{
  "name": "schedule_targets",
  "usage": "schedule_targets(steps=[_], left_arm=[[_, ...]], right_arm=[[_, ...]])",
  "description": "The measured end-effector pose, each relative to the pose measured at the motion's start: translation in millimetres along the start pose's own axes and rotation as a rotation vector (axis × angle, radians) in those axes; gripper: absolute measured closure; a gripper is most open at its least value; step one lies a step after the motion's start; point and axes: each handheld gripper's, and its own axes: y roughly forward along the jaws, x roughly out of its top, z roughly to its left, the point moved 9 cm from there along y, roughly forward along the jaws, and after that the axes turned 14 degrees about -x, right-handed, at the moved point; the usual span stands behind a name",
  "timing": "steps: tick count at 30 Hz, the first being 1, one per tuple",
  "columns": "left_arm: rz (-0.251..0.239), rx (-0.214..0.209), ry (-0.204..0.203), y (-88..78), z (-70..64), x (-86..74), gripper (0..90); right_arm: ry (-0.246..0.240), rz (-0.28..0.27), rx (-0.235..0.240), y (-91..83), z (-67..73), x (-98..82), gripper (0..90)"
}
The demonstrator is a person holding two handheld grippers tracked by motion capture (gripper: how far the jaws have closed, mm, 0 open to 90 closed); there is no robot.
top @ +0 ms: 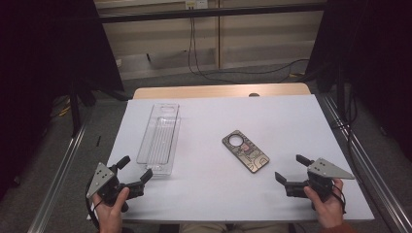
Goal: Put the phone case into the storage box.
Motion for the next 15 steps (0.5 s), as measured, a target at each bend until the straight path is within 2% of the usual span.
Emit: schedule_targets(steps=[2, 6, 9, 15], left_arm=[[0.003, 0.001, 0.001, -0.5, 0.4, -0.4, 2.3], [0.000, 0.008, 0.003, -1.1, 0.1, 0.0, 2.3], [0.001, 0.006, 0.003, -0.8, 0.0, 0.0, 2.3], [0.008, 0.005, 0.007, -0.2, -0.4, -0.4, 2.3]], right_arm=[[0.014, -0.003, 0.015, 2.9, 2.7, 3.3, 2.7], [0.010, 0.010, 0.029, 10.4, 6.0, 5.5, 2.7], [0.023, 0.016, 0.027, 14.7, 5.6, 8.3, 2.6], [0.013, 0.025, 0.036, 23.6, 9.6, 12.8, 2.6]])
